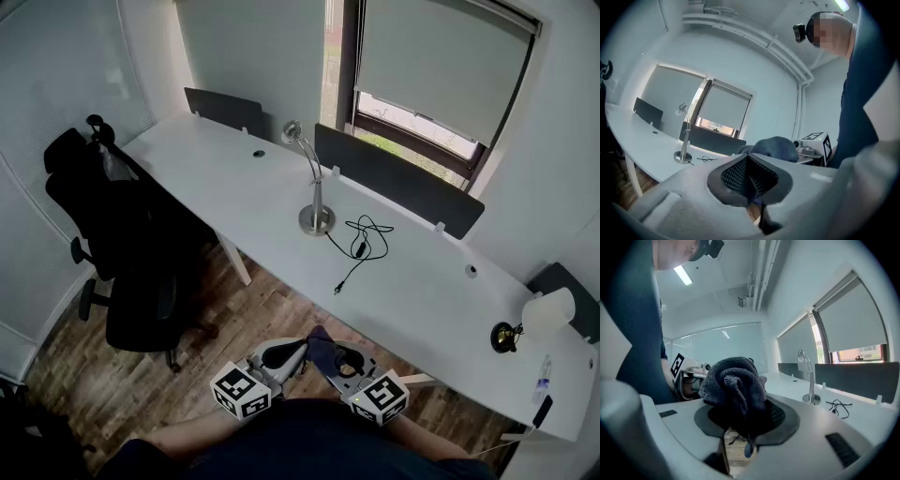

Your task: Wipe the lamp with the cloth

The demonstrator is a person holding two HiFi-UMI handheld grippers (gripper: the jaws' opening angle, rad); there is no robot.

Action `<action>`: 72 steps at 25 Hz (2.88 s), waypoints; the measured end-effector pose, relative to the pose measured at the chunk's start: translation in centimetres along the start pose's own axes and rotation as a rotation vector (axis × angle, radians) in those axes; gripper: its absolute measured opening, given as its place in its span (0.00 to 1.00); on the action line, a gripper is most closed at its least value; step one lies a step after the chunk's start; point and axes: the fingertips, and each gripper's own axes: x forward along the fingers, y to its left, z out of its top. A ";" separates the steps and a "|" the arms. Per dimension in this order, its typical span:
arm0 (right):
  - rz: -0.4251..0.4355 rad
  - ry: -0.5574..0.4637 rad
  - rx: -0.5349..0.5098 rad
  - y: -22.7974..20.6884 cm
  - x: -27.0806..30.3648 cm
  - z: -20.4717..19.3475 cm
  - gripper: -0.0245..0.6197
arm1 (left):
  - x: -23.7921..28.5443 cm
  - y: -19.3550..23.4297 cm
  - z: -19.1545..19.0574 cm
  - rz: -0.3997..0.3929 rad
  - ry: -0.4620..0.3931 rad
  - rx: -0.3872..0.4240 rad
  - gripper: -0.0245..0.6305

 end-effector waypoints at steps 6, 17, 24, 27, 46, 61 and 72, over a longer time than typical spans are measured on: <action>0.003 0.003 0.000 -0.1 -0.4 -0.2 0.26 | 0.3 -0.3 -0.1 0.002 0.004 0.001 0.05; 0.030 -0.001 0.011 -1.8 -1.6 0.0 0.26 | 2.2 -0.9 0.3 0.017 0.008 0.006 0.05; 0.060 -0.013 0.018 -4.7 -2.7 -0.5 0.26 | 5.1 -1.0 -0.3 0.062 0.012 0.005 0.05; 0.079 -0.004 0.037 -6.0 -3.0 -1.5 0.26 | 6.3 -0.8 -1.4 0.088 0.023 -0.009 0.05; -0.047 0.030 0.031 -15.9 10.3 1.8 0.26 | 11.3 15.7 2.8 -0.002 0.018 -0.042 0.05; -0.237 0.046 0.050 -20.1 20.8 4.9 0.26 | 12.5 27.8 6.6 -0.152 0.035 -0.077 0.05; -0.185 0.035 0.050 -25.6 22.5 5.6 0.26 | 16.5 32.2 9.1 -0.069 0.031 -0.035 0.05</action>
